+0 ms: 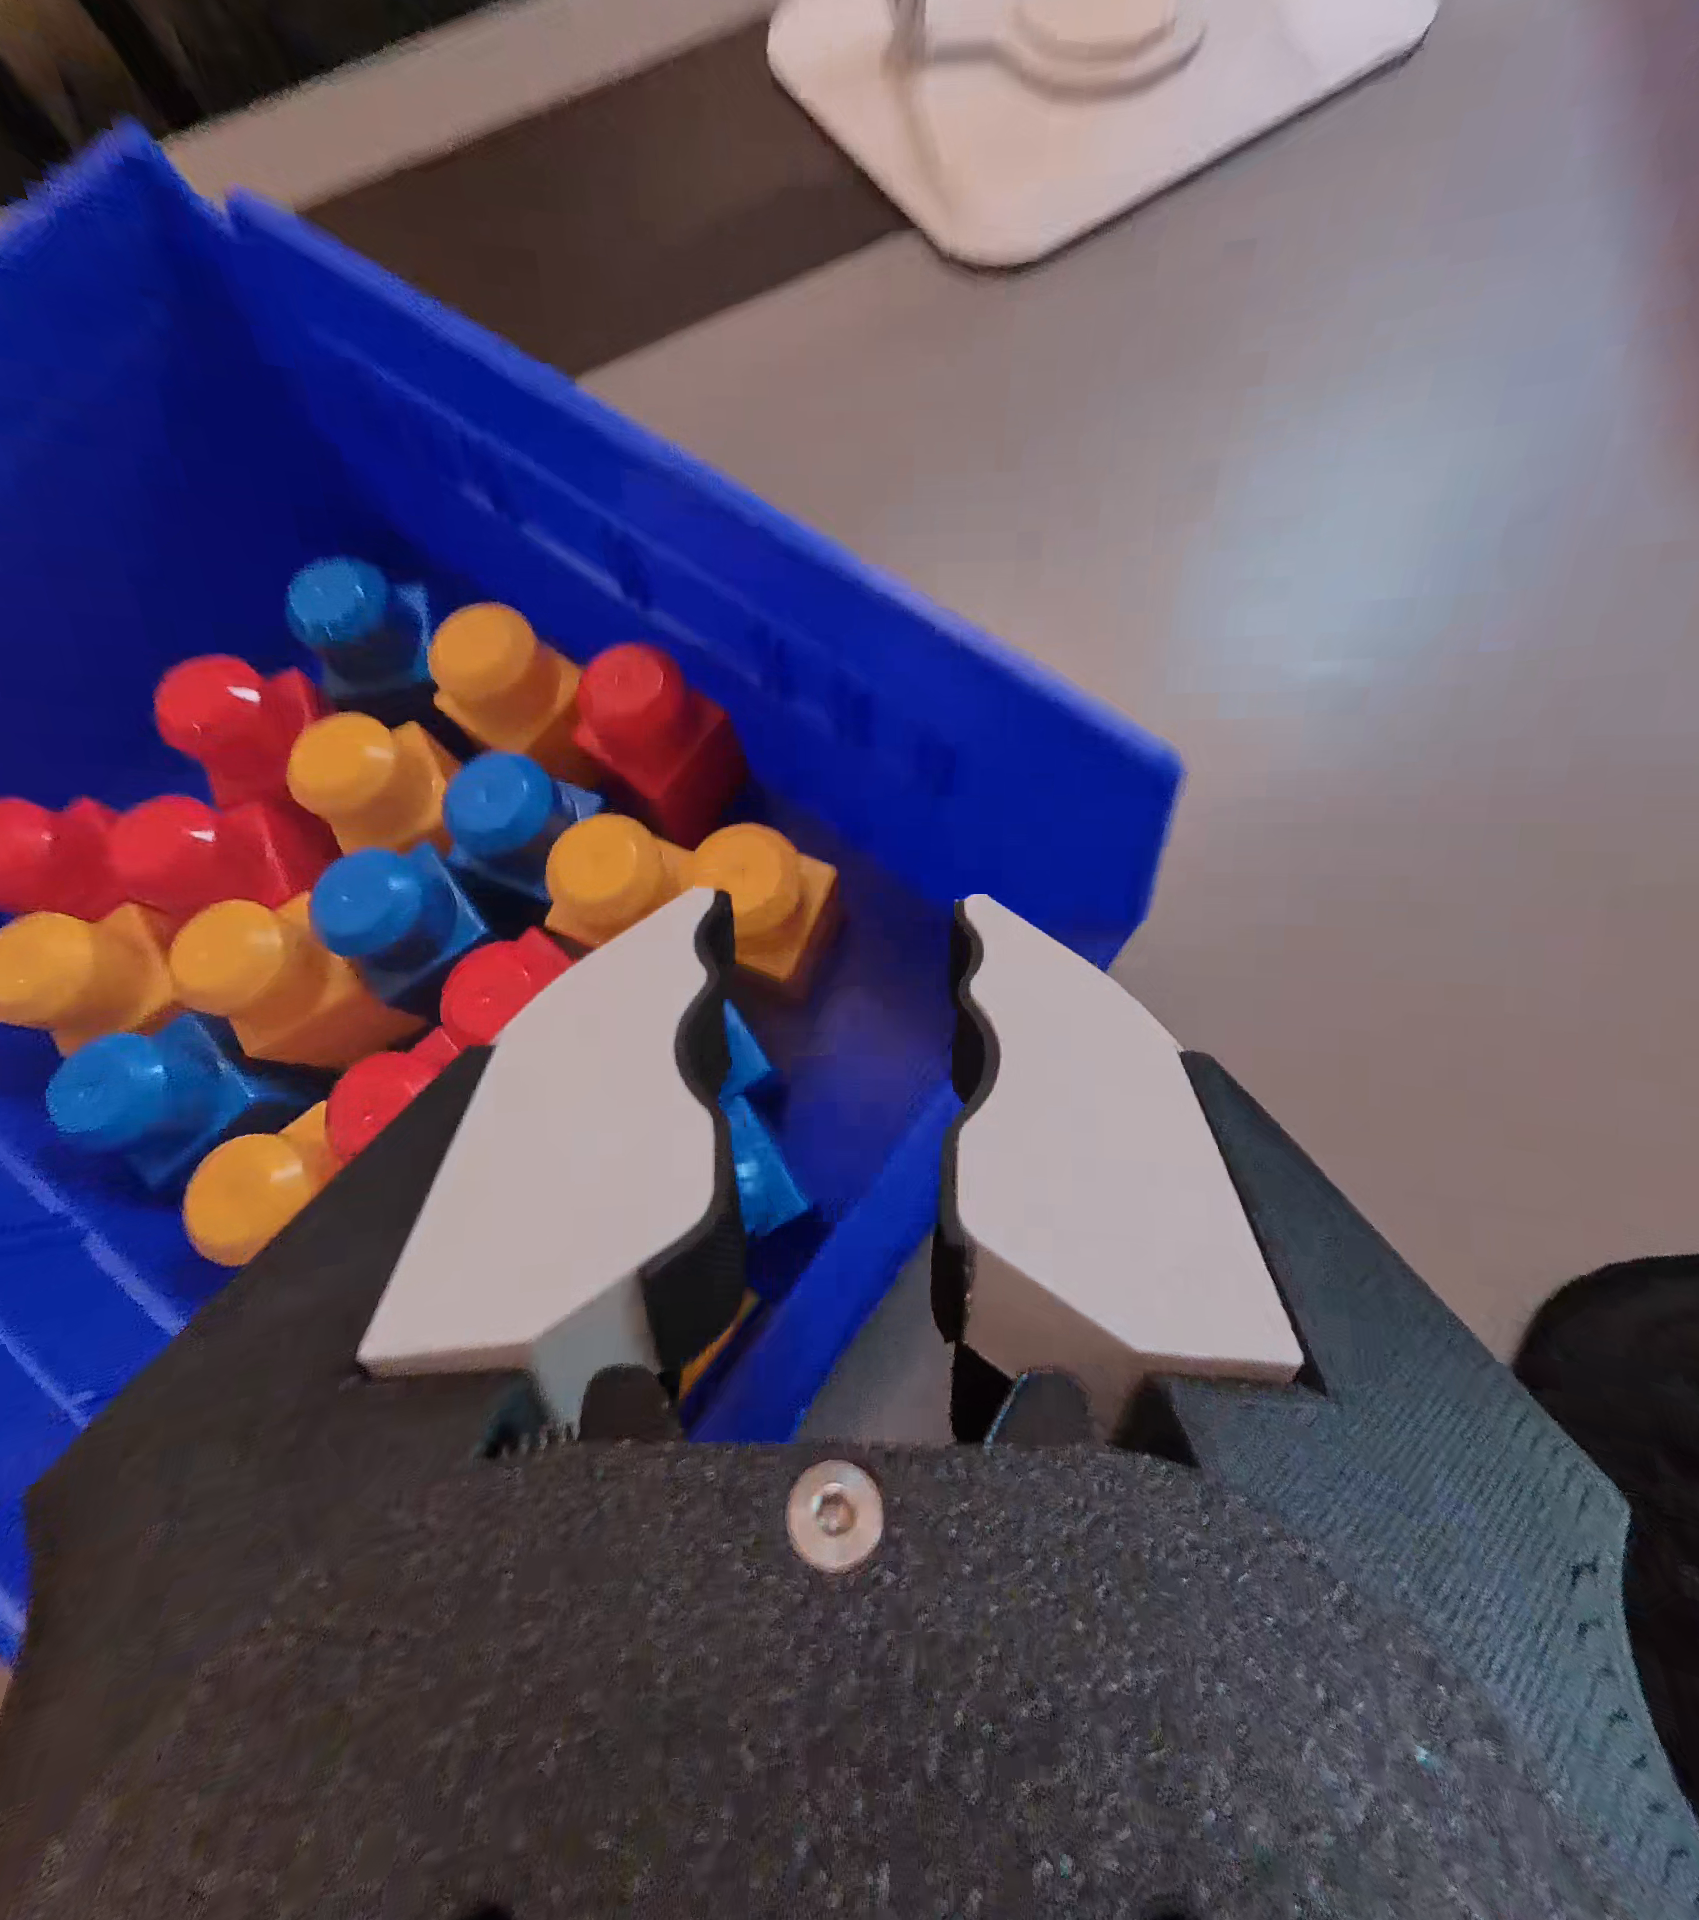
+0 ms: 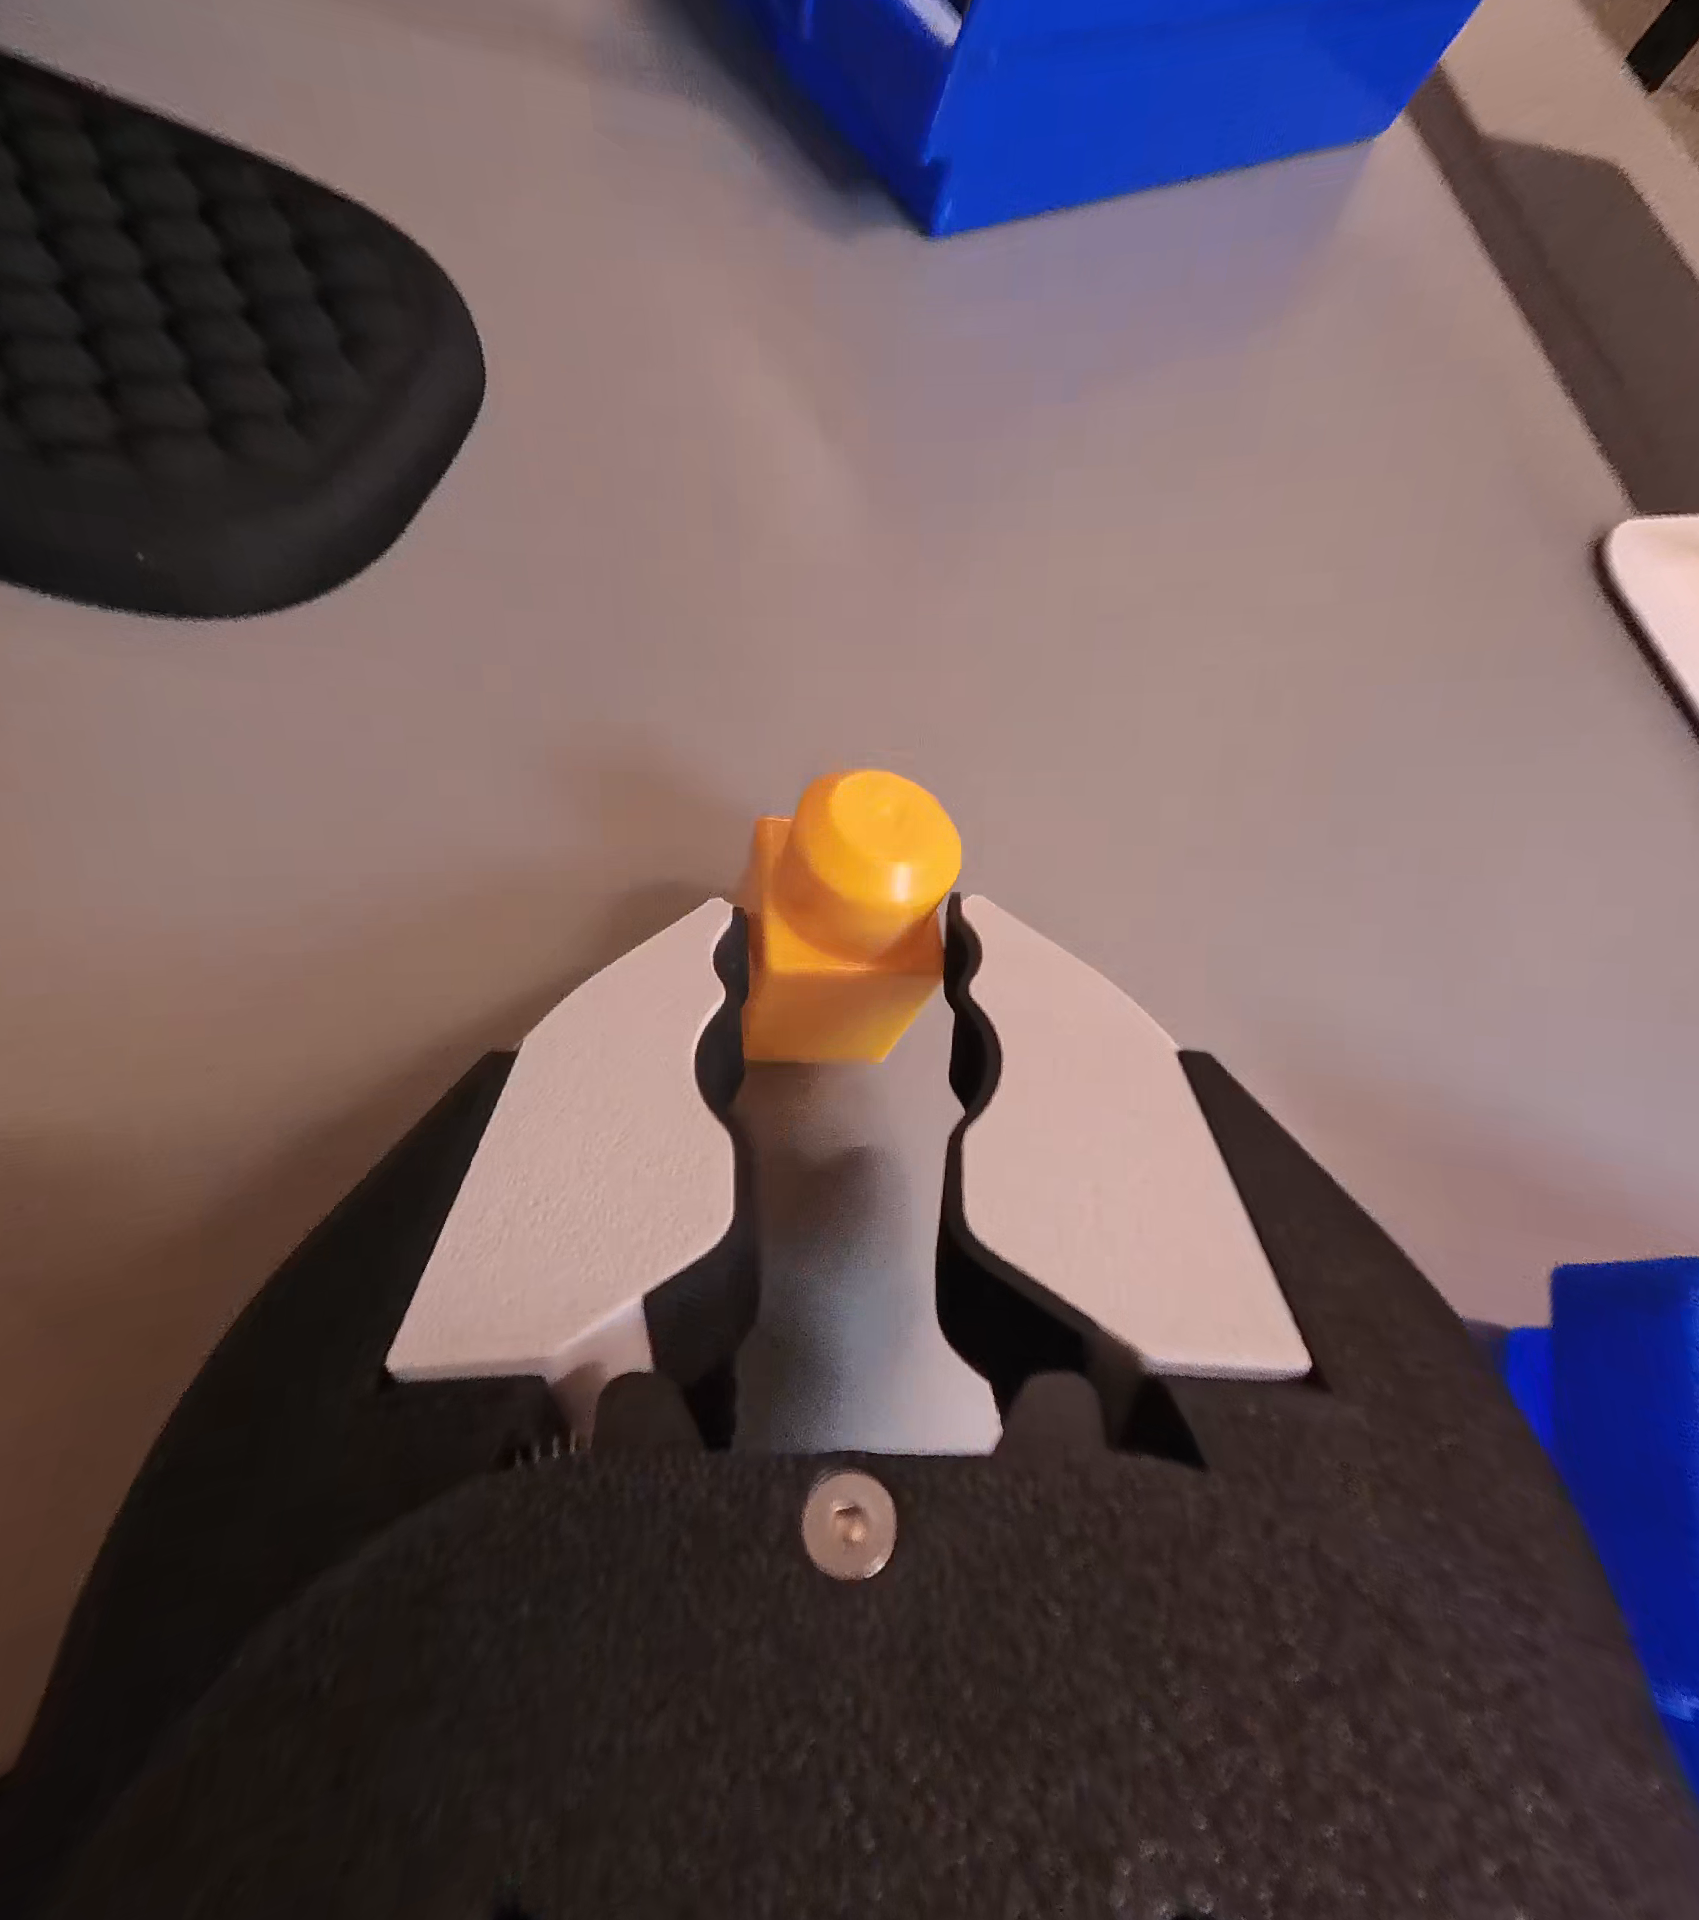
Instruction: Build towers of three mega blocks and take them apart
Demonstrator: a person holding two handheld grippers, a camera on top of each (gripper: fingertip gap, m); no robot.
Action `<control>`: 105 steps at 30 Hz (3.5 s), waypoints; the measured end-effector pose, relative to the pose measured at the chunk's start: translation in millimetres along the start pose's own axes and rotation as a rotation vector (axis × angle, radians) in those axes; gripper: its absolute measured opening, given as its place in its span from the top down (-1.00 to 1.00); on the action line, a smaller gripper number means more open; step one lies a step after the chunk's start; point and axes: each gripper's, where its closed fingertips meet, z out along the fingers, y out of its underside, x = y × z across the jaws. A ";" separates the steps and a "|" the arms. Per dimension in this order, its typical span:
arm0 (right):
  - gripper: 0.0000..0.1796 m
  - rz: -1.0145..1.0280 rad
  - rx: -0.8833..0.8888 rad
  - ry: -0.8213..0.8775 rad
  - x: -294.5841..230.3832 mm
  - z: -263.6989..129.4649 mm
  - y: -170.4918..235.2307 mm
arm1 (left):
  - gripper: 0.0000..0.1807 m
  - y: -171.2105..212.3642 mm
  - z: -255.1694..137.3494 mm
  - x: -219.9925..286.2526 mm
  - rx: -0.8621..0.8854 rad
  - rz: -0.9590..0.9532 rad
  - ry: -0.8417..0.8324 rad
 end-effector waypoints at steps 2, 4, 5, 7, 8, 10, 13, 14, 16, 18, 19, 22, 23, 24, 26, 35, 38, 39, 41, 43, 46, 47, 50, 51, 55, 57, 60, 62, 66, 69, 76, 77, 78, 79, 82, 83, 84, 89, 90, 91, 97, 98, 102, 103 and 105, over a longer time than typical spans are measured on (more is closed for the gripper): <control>0.60 0.000 -0.004 -0.009 -2.2 2.2 1.8 | 0.54 10.9 16.5 -7.4 -0.055 0.037 -0.021; 0.60 0.007 -0.003 -0.012 -1.9 1.5 2.3 | 0.53 17.7 29.7 -11.6 -0.103 0.102 -0.042; 0.60 0.012 0.000 -0.013 -1.6 1.2 2.5 | 0.53 18.4 33.7 -16.6 -0.122 0.147 -0.075; 0.60 0.014 0.002 -0.016 -1.8 0.6 2.8 | 0.54 23.9 39.7 -21.1 -0.194 0.225 -0.101; 0.60 0.013 0.002 -0.017 -1.8 0.5 2.8 | 0.54 27.2 42.0 -22.0 -0.234 0.263 -0.107; 0.60 0.011 0.001 -0.016 -1.8 0.6 2.8 | 0.54 31.8 45.7 -26.3 -0.305 0.347 -0.137; 0.60 0.011 0.000 -0.014 -1.9 0.8 2.6 | 0.61 29.7 52.9 -27.1 -0.329 0.399 -0.141; 0.60 0.012 0.000 -0.014 -1.9 0.7 2.7 | 0.61 27.3 55.1 -26.3 -0.320 0.409 -0.140; 0.59 0.016 -0.001 -0.013 -1.7 0.3 2.9 | 0.63 23.7 56.6 -25.0 -0.302 0.438 -0.146; 0.59 0.022 -0.003 -0.009 -0.8 -0.2 3.2 | 0.66 19.5 53.8 -24.3 -0.269 0.447 -0.159; 0.59 0.029 -0.001 -0.008 -0.1 -0.5 2.9 | 0.67 16.6 50.4 -24.4 -0.245 0.444 -0.166; 0.48 0.067 0.022 -0.009 2.5 -3.0 -1.3 | 0.68 3.6 31.2 -26.6 -0.154 0.437 -0.205; 0.42 0.079 0.033 -0.002 4.6 -4.3 -3.3 | 0.69 -1.0 21.9 -27.3 -0.128 0.435 -0.223; 0.36 0.090 0.046 0.006 6.8 -6.2 -5.8 | 0.81 -5.9 11.2 -26.1 -0.102 0.439 -0.236; 0.29 0.105 0.085 0.027 11.5 -11.6 -14.1 | 1.00 -24.9 -14.0 -14.0 0.007 0.466 -0.248; 0.29 0.091 0.153 0.058 11.6 -19.5 -34.1 | 1.00 -42.2 -23.3 5.1 -0.017 0.541 -0.254; 0.30 0.110 0.160 0.058 14.8 -20.5 -32.2 | 0.81 -24.3 -3.3 -0.8 -0.109 0.561 -0.199; 0.31 0.113 0.163 0.057 15.1 -20.6 -32.3 | 0.72 -17.1 3.9 -3.3 -0.149 0.586 -0.181; 0.31 0.112 0.164 0.053 14.3 -19.8 -32.6 | 0.61 -1.9 18.1 -11.1 -0.245 0.663 -0.147; 0.32 0.110 0.157 0.047 12.6 -17.8 -31.8 | 0.50 12.0 29.6 -19.2 -0.352 0.735 -0.104; 0.32 0.107 0.143 0.045 11.6 -15.6 -29.3 | 0.44 21.2 41.9 -20.2 -0.448 0.798 -0.032; 0.32 0.107 0.143 0.046 11.8 -15.7 -29.2 | 0.43 22.6 45.4 -18.4 -0.468 0.800 -0.010; 0.32 0.115 0.149 0.049 13.3 -17.2 -29.2 | 0.41 25.9 57.7 -15.1 -0.506 0.814 0.018; 0.32 0.117 0.152 0.049 13.5 -17.7 -29.3 | 0.39 28.7 62.1 -14.0 -0.520 0.821 0.026; 0.33 0.120 0.149 0.046 13.0 -17.5 -28.7 | 0.20 33.2 76.8 -20.9 -0.578 0.825 -0.021; 0.33 0.119 0.145 0.048 12.9 -17.3 -28.3 | 0.30 31.2 81.2 -24.2 -0.581 0.820 -0.046; 0.33 0.119 0.139 0.057 14.0 -17.8 -27.3 | 0.45 28.2 87.5 -32.5 -0.545 0.895 -0.115; 0.34 0.123 0.142 0.063 15.3 -19.0 -27.0 | 0.55 26.2 82.0 -34.4 -0.531 0.886 -0.134; 0.35 0.128 0.173 0.090 20.0 -24.2 -33.0 | 0.59 2.5 45.9 -34.9 -0.430 0.848 -0.167; 0.35 0.119 0.213 0.121 23.1 -31.6 -44.3 | 0.59 -23.2 7.9 -20.8 -0.321 0.798 -0.139; 0.36 0.031 0.302 0.130 4.5 -39.7 -90.3 | 0.60 -37.4 -36.1 147.5 -0.064 0.858 0.408; 0.37 0.014 0.310 0.124 -0.6 -39.3 -95.8 | 0.60 -33.9 -35.8 170.4 -0.050 0.880 0.466; 0.38 -0.001 0.315 0.118 -5.5 -38.4 -99.9 | 0.60 -30.0 -34.5 191.3 -0.040 0.900 0.519; 0.38 -0.013 0.315 0.110 -9.9 -36.9 -102.1 | 0.60 -26.0 -31.9 209.7 -0.033 0.921 0.561; 0.38 -0.037 0.284 0.078 -20.1 -28.3 -98.6 | 0.60 -16.1 -21.6 250.9 -0.022 0.976 0.643; 0.38 -0.037 0.273 0.064 -22.5 -25.1 -95.8 | 0.60 -14.6 -19.0 261.1 -0.012 0.987 0.663; 0.39 -0.033 0.263 0.050 -24.3 -22.0 -92.7 | 0.60 -13.9 -17.5 269.8 -0.004 0.991 0.684; 0.61 -0.033 0.281 -0.003 -30.1 -23.4 -86.2 | 0.60 -22.5 -18.5 285.4 0.077 0.933 0.745; 0.61 -0.020 0.310 -0.003 -28.6 -27.5 -89.0 | 0.59 -28.1 -21.3 285.8 0.122 0.897 0.756; 0.61 0.001 0.352 0.002 -25.7 -32.7 -93.2 | 0.57 -37.6 -25.1 285.6 0.195 0.847 0.762; 0.61 0.210 0.690 -0.066 -8.6 -71.2 -120.6 | 0.53 -91.1 -60.1 284.4 0.638 0.393 0.936; 0.61 0.220 0.708 -0.073 -9.2 -70.5 -121.4 | 0.55 -92.6 -61.9 287.0 0.655 0.356 0.965; 0.61 0.234 0.656 -0.080 -10.6 -55.9 -111.5 | 0.61 -84.1 -53.1 289.4 0.574 0.400 0.932; 0.61 0.233 0.622 -0.087 -11.1 -51.7 -107.5 | 0.61 -80.4 -49.3 288.6 0.543 0.425 0.910; 0.57 0.232 0.560 -0.096 -11.2 -45.9 -101.3 | 0.62 -67.6 -38.9 286.6 0.472 0.504 0.859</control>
